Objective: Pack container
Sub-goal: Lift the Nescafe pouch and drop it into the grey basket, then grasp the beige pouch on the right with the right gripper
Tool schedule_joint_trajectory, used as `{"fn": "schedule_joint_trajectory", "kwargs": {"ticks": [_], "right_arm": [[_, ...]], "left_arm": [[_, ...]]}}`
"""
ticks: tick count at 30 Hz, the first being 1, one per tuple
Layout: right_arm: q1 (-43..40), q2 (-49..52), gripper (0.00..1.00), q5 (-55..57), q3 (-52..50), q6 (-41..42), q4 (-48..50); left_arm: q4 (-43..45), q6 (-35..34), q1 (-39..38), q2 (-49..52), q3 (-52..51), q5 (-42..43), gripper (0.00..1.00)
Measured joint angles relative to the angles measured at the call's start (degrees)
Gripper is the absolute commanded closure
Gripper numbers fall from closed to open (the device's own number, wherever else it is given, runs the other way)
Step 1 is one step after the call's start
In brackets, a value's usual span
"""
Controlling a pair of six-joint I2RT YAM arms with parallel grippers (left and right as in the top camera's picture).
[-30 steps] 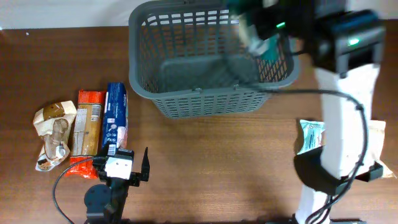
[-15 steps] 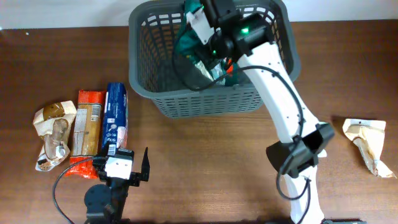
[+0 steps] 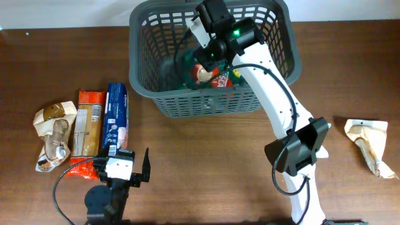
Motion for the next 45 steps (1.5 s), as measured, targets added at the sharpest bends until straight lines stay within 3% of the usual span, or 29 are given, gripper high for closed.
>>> {"fn": "schedule_joint_trajectory", "kwargs": {"ticks": [2, 7, 10, 13, 16, 25, 34, 42, 45], "right_arm": [[-0.1, -1.1, 0.28, 3.1, 0.6, -0.2, 0.0], [-3.2, -10.0, 0.24, 7.8, 1.1, -0.3, -0.8], [-11.6, -18.0, 0.23, 6.5, 1.0, 0.4, -1.0], [-26.1, -26.7, 0.18, 3.5, -4.1, 0.9, 0.7], [-41.3, -34.7, 0.13, 1.4, -18.7, 0.7, 7.0], [-62.9, -36.0, 0.13, -8.5, -58.3, -8.3, 19.3], [-64.8, -36.0, 0.13, -2.3, -71.0, -20.0, 20.7], [-68.8, -36.0, 0.21, 4.5, -75.2, -23.4, 22.8], [-69.2, -35.3, 0.2, 5.3, -75.5, -23.6, 23.3]], "left_arm": [[0.0, 0.0, 0.0, 0.0, 0.0, 0.0, 0.01], [0.0, 0.0, 0.0, 0.0, 0.0, 0.0, 0.01], [0.0, 0.0, 0.0, 0.0, 0.0, 0.0, 0.01], [0.0, 0.0, 0.0, 0.0, 0.0, 0.0, 0.01], [0.0, 0.0, 0.0, 0.0, 0.0, 0.0, 0.01], [0.0, 0.0, 0.0, 0.0, 0.0, 0.0, 0.01], [0.0, 0.0, 0.0, 0.0, 0.0, 0.0, 0.01], [0.0, 0.0, 0.0, 0.0, 0.0, 0.0, 0.01], [0.0, 0.0, 0.0, 0.0, 0.0, 0.0, 0.01]]}}
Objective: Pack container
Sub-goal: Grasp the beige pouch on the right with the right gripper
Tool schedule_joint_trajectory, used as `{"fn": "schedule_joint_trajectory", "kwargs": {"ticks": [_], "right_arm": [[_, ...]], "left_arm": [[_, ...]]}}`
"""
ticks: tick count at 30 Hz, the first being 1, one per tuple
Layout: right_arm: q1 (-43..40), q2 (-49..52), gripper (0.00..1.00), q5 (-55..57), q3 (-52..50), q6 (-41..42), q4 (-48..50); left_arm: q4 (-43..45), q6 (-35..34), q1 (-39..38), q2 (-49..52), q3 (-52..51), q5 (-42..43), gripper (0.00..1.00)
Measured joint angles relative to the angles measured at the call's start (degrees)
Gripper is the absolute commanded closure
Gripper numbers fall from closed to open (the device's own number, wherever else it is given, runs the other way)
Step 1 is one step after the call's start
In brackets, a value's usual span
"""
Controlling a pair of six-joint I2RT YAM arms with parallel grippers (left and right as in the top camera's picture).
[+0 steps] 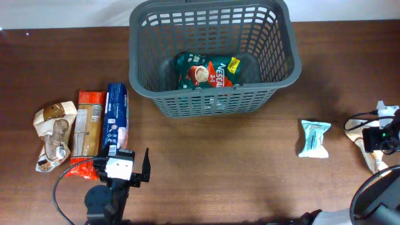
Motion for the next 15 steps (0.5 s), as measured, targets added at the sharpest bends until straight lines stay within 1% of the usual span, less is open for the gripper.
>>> {"fn": "schedule_joint_trajectory", "kwargs": {"ticks": [6, 7, 9, 10, 11, 13, 14, 15], "right_arm": [[0.0, 5.4, 0.2, 0.2, 0.0, 1.9, 1.2], [0.0, 6.6, 0.21, 0.3, -0.1, 2.4, 1.6], [0.0, 8.1, 0.31, 0.2, -0.1, 3.3, 2.0], [0.0, 8.7, 0.39, 0.3, -0.1, 4.0, 2.4], [0.0, 9.2, 0.52, 0.2, -0.1, 4.5, 2.7], [0.0, 10.3, 0.88, 0.3, -0.1, 6.2, 3.3], [0.0, 10.7, 0.96, 0.3, -0.1, 6.8, 3.5], [0.0, 11.1, 0.96, 0.2, -0.1, 7.9, 3.5]], "left_arm": [[0.0, 0.0, 0.0, 0.0, 0.0, 0.0, 0.01], [0.0, 0.0, 0.0, 0.0, 0.0, 0.0, 0.01], [0.0, 0.0, 0.0, 0.0, 0.0, 0.0, 0.01], [0.0, 0.0, 0.0, 0.0, 0.0, 0.0, 0.01], [0.0, 0.0, 0.0, 0.0, 0.0, 0.0, 0.01], [0.0, 0.0, 0.0, 0.0, 0.0, 0.0, 0.01], [0.0, 0.0, 0.0, 0.0, 0.0, 0.0, 0.01], [0.0, 0.0, 0.0, 0.0, 0.0, 0.0, 0.01]]}}
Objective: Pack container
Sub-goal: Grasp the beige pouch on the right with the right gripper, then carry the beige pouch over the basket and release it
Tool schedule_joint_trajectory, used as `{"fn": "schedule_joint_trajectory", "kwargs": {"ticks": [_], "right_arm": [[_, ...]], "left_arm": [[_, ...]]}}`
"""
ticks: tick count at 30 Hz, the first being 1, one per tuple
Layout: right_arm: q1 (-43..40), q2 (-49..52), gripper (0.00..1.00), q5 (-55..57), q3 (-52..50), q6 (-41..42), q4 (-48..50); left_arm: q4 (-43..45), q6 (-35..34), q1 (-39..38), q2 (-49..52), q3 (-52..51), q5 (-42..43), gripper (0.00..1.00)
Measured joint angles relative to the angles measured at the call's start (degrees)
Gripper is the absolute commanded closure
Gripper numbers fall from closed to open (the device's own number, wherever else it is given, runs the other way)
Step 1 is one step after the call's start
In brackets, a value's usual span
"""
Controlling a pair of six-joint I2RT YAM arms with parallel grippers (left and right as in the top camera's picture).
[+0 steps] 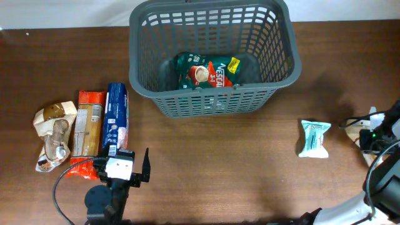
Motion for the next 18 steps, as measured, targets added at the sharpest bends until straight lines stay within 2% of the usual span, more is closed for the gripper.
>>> {"fn": "schedule_joint_trajectory", "kwargs": {"ticks": [5, 10, 15, 18], "right_arm": [[-0.2, 0.3, 0.96, -1.6, 0.6, 7.4, 0.7], [-0.2, 0.3, 0.96, -11.5, 7.9, 16.0, -4.2], [2.1, -0.3, 0.96, -23.1, 31.3, 23.0, -14.2], [8.0, -1.9, 0.96, -27.2, 48.7, 25.0, -20.3]], "left_arm": [[0.0, 0.0, 0.0, 0.0, 0.0, 0.0, 0.01], [0.0, 0.0, 0.0, 0.0, 0.0, 0.0, 0.01], [0.0, 0.0, 0.0, 0.0, 0.0, 0.0, 0.01], [0.0, 0.0, 0.0, 0.0, 0.0, 0.0, 0.01]]}}
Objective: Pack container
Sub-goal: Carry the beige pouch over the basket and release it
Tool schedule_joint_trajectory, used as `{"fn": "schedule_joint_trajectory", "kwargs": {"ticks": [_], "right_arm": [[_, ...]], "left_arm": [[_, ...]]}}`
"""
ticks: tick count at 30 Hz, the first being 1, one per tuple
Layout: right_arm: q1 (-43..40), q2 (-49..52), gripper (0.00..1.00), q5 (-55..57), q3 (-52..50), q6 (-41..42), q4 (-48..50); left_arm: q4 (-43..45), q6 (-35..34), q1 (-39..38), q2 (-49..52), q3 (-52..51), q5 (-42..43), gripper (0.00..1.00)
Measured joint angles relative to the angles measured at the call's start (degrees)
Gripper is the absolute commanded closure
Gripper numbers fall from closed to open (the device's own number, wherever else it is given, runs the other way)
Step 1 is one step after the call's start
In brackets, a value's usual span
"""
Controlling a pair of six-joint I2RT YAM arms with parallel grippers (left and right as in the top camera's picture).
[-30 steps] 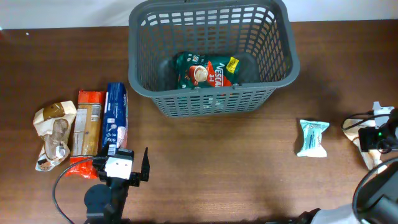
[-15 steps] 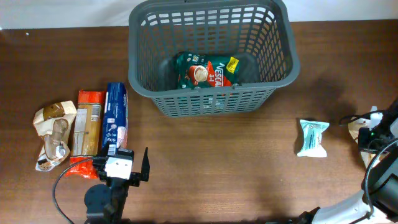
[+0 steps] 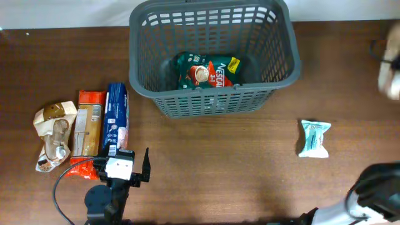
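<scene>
The grey basket (image 3: 212,100) stands at the back middle with a green Nescafe packet (image 3: 206,72) lying inside. A light blue packet (image 3: 314,138) lies on the table to the right of it. At the left lie a blue packet (image 3: 116,119), an orange packet (image 3: 89,125) and a beige wrapper (image 3: 52,134). My left gripper (image 3: 146,165) rests open near the front edge, beside these. My right arm shows only as a pale blur (image 3: 390,72) at the far right edge; its fingers cannot be made out.
The left arm's base (image 3: 106,200) sits at the front left. A dark part of the right arm (image 3: 375,184) shows at the front right corner. The brown table (image 3: 219,169) runs between basket and front edge.
The right arm was low at the right edge by the beige packet; now it is a blur higher up at the far right. The beige packet no longer lies on the table there.
First my right gripper was inside the basket over the green packet, and a beige packet lay at the far right. Then the arm stood at the right edge by that packet, with a light blue packet uncovered. Now the beige packet is gone from its spot.
</scene>
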Motion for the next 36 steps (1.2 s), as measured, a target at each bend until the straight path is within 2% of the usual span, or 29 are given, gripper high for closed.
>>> {"fn": "schedule_joint_trajectory", "kwargs": {"ticks": [2, 5, 8, 13, 18, 21, 28, 29, 30, 31, 32, 34, 36], "right_arm": [[7.3, -1.0, 0.96, -1.8, 11.2, 0.3, -2.9], [20.6, -2.4, 0.96, -3.3, 21.4, -1.5, -3.0], [36.5, -3.7, 0.96, -2.6, 24.8, -4.3, -1.6], [52.1, -1.7, 0.96, 4.7, 24.8, -9.3, -1.2], [57.9, 7.4, 0.97, 11.0, 24.5, -13.7, -0.4], [58.6, 15.6, 0.96, 13.0, 23.9, -15.0, 0.4], [58.6, 25.6, 0.96, 14.6, 22.9, -16.0, 0.7], [58.6, 26.2, 0.92, 14.6, 22.9, -16.0, 0.6], [58.6, 26.6, 0.53, 14.7, 22.9, -16.0, 0.6], [58.6, 26.7, 0.39, 14.7, 22.9, -16.0, 0.6], [58.6, 26.7, 0.34, 14.8, 22.9, -16.0, 0.7], [58.6, 26.5, 0.34, 15.4, 23.1, -16.0, 1.0], [58.6, 26.3, 0.28, 17.4, 23.5, -16.1, 0.3]], "left_arm": [[0.0, 0.0, 0.0, 0.0, 0.0, 0.0, 0.01], [0.0, 0.0, 0.0, 0.0, 0.0, 0.0, 0.01], [0.0, 0.0, 0.0, 0.0, 0.0, 0.0, 0.01], [0.0, 0.0, 0.0, 0.0, 0.0, 0.0, 0.01], [0.0, 0.0, 0.0, 0.0, 0.0, 0.0, 0.01], [0.0, 0.0, 0.0, 0.0, 0.0, 0.0, 0.01], [0.0, 0.0, 0.0, 0.0, 0.0, 0.0, 0.01], [0.0, 0.0, 0.0, 0.0, 0.0, 0.0, 0.01], [0.0, 0.0, 0.0, 0.0, 0.0, 0.0, 0.01], [0.0, 0.0, 0.0, 0.0, 0.0, 0.0, 0.01], [0.0, 0.0, 0.0, 0.0, 0.0, 0.0, 0.01], [0.0, 0.0, 0.0, 0.0, 0.0, 0.0, 0.01], [0.0, 0.0, 0.0, 0.0, 0.0, 0.0, 0.01]]}}
